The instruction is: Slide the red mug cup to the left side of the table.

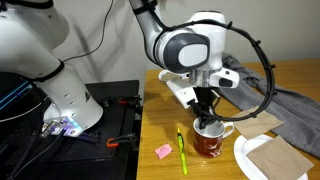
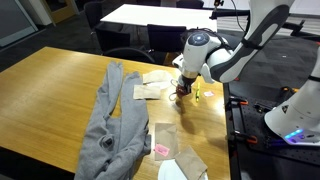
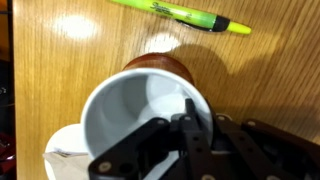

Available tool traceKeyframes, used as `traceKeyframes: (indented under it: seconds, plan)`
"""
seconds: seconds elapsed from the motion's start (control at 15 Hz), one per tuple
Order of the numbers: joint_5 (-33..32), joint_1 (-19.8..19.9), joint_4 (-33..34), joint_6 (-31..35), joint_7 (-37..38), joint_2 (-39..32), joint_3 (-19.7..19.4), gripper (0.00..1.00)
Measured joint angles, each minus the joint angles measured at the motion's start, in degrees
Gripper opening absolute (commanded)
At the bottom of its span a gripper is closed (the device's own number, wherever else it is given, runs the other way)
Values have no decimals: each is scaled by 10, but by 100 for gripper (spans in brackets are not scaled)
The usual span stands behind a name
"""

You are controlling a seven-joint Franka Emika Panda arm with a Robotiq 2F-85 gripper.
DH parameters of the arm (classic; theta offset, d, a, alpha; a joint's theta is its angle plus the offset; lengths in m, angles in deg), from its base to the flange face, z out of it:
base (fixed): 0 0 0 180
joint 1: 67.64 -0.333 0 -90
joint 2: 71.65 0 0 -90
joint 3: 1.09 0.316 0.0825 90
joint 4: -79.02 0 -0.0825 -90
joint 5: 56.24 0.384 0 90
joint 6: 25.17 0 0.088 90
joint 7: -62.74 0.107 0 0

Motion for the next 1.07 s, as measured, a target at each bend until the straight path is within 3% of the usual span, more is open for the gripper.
traceKeyframes:
  seconds: [0.53, 1.07]
  plan:
    - [8, -36, -30, -1, -1, 21, 32, 2]
    - [91, -63, -50, -5, -48, 36, 123, 2]
